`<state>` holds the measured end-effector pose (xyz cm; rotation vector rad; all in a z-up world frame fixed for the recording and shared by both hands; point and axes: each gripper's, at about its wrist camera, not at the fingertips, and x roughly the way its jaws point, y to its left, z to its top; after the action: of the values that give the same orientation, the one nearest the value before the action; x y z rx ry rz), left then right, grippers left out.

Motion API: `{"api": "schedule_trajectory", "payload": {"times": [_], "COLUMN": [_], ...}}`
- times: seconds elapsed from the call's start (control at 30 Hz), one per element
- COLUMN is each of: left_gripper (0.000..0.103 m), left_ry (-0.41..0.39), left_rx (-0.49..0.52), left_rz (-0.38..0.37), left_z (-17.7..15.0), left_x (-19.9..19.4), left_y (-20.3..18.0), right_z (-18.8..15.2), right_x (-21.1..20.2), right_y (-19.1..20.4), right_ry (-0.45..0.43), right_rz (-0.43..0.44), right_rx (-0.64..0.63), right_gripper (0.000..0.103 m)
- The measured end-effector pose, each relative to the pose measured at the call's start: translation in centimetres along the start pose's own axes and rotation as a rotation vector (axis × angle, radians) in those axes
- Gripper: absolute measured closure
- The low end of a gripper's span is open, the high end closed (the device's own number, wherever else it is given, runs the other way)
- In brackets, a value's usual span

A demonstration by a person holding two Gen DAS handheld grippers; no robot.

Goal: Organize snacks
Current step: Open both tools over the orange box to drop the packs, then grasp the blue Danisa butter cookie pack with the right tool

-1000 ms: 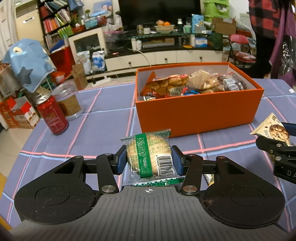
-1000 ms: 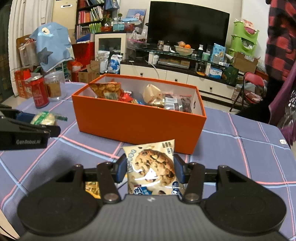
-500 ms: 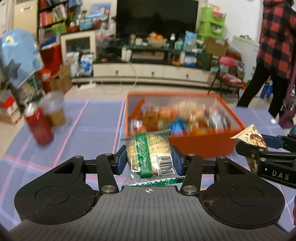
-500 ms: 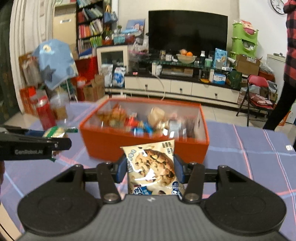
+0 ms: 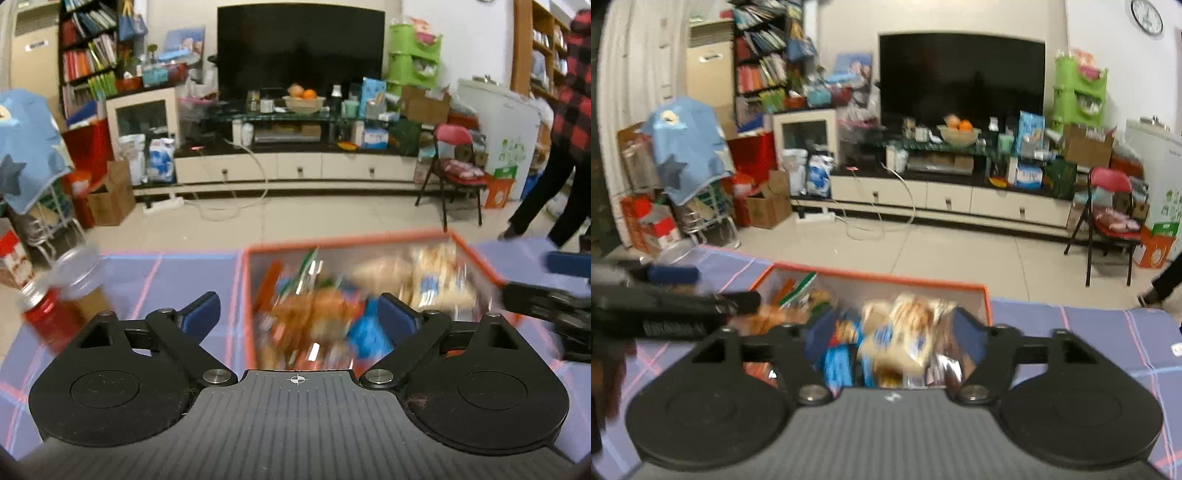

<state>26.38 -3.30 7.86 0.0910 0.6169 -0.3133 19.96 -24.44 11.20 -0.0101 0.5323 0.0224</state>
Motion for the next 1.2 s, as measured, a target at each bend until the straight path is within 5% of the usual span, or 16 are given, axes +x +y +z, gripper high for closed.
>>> {"api": "schedule_trajectory", "payload": {"times": [0.17,0.3,0.4,0.6,0.67,0.97,1.2], "left_gripper": [0.018,0.015,0.015,0.015,0.014,0.013,0.017], "left_ry": [0.098,0.134,0.154,0.17,0.18,0.212,0.257], "left_rx": [-0.088,-0.129,-0.12,-0.165,-0.175,-0.132,-0.04], "left_rz": [-0.014,-0.037,-0.043,-0.041,-0.048,-0.07,-0.095], "left_z": [-7.3,-10.6,-11.5,-11.8,-11.8,-11.8,-12.4], "left_x": [-4.0,-5.9,-5.9,-5.1,-4.7,-3.1,-0.3], "left_y": [1.0,0.8,0.8,1.9,1.8,-2.6,-8.4], "right_z": [-10.1,-13.7,-14.6,-15.3,-15.6,-16.7,-17.1], "right_x": [-6.2,-7.3,-6.0,-2.2,-1.9,-3.6,-3.4], "right_y": [2.0,5.3,7.4,8.2,8.3,2.1,0.3], "right_ry": [0.09,0.14,0.173,0.307,0.322,0.339,0.342], "right_rz": [0.087,0.113,0.133,0.156,0.143,-0.053,-0.047], "right_rx": [0.002,-0.059,-0.159,-0.106,-0.126,-0.013,0.031], "right_gripper": [0.018,0.005,0.01,0.037,0.054,0.052,0.04]}}
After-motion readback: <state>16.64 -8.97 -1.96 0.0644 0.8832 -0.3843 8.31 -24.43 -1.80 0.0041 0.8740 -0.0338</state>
